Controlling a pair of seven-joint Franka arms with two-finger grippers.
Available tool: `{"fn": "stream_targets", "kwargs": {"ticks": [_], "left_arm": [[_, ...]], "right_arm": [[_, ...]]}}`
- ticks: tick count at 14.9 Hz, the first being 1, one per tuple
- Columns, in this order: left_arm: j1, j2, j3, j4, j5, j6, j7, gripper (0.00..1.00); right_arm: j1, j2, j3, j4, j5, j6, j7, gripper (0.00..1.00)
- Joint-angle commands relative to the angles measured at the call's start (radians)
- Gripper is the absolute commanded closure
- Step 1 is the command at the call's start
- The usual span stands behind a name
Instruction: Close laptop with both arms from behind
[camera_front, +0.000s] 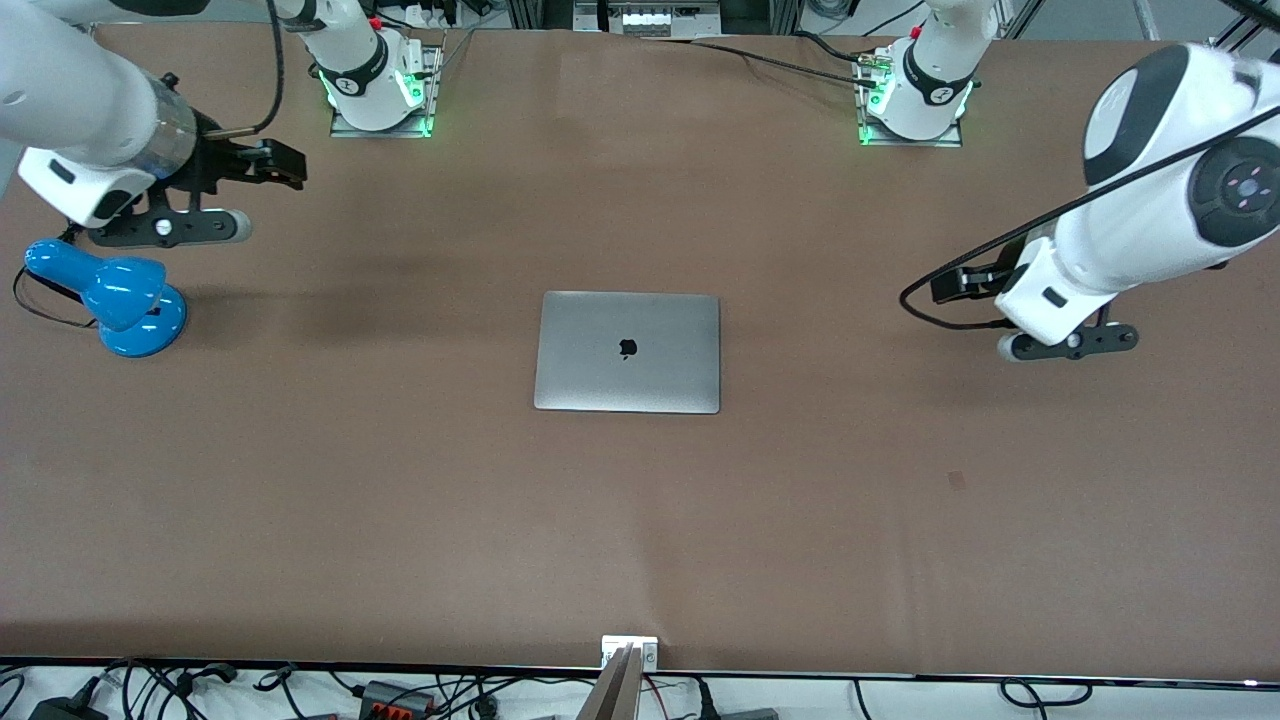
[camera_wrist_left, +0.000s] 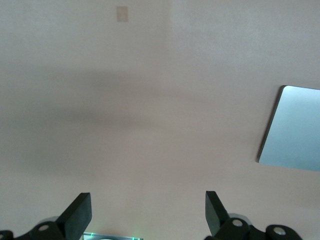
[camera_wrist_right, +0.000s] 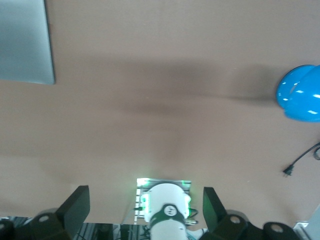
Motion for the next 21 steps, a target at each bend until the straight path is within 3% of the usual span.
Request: {"fn": "stream_targets", "kwargs": {"ticks": [1,4,7,8,13,21], "left_arm": [[0.030,-0.032,-0.005,0.121,-0.018,-0.126,0.022,0.00],[0.033,-0.035,0.006,0.137,-0.007,-0.158,0.019,0.00],[0.036,-0.035,0.004,0.128,-0.007,-0.160,0.010,0.00],[0.037,-0.038,0.004,0.129,-0.007,-0.162,0.009,0.00],[0.042,-0.073,-0.006,0.099,0.000,-0.180,0.022,0.00],[0.056,-0.235,-0.006,-0.058,-0.016,-0.136,0.077,0.00]], "right_arm": [[-0.046,0.036,-0.032,-0.008,-0.005,0.047,-0.075,0.00],[-0.152,0.079,0.028,0.059,-0.014,0.160,-0.089,0.00],[-0.406,0.055,0.241,0.053,-0.010,0.330,-0.087,0.00],[-0.440,0.042,0.266,0.046,-0.010,0.343,-0.086,0.00],[-0.474,-0.154,0.281,-0.172,-0.007,0.320,-0.064,0.00],[-0.450,-0.125,0.269,-0.169,0.007,0.332,-0.061,0.00]]}}
